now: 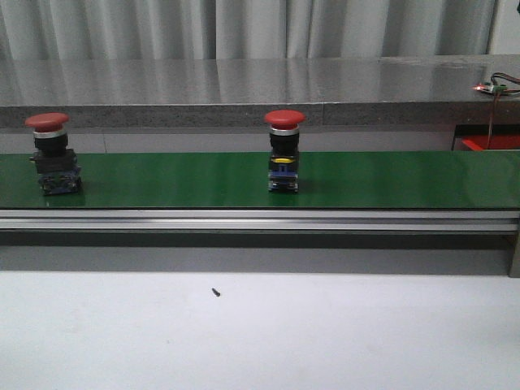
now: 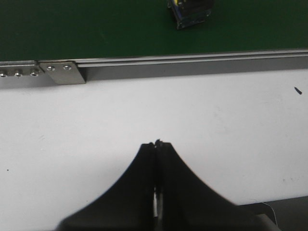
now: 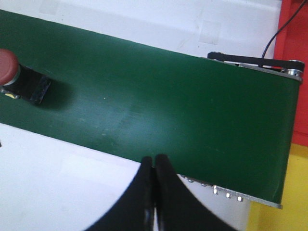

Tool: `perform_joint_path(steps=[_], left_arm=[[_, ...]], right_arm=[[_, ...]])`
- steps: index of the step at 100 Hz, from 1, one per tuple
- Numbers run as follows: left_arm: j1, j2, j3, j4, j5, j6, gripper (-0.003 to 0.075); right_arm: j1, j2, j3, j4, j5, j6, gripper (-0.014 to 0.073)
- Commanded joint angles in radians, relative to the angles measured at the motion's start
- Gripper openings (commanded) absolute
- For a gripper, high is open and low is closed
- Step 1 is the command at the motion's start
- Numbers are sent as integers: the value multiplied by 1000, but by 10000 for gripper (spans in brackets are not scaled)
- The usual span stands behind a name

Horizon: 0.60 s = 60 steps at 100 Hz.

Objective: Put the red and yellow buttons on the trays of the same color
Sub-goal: 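Lower the right gripper onto the first red button at the belt's end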

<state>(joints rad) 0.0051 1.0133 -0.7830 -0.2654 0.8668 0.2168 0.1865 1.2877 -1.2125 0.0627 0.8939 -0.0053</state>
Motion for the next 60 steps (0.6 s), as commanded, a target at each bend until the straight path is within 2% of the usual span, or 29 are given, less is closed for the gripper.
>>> perform_joint_path(steps=[1,8,15,22,34,39,60], left_arm=[[-9,-17,-26,-24,-45,2,-20],[-9,-17,-26,-24,-45,2,-20],[-9,-17,-26,-24,-45,2,-20],[-9,-17,-26,-24,-45,2,-20],[-9,-17,-26,-24,-45,2,-20],[-9,-17,-26,-24,-45,2,-20],[-9,-17,-26,-24,-45,2,-20]], right_arm=[[-2,41,-87,-2,14,-13,-63],[-2,97,-139,-2,69,-13,-31],[0,147,-184,-2,100,-13,62],[8,192,-227,-2,122,-13,215],[33,250,-289,-2,137,-13,566],[48,275,-314,-2,144,-13,666],[121,374,-424,12,206,-15,626]])
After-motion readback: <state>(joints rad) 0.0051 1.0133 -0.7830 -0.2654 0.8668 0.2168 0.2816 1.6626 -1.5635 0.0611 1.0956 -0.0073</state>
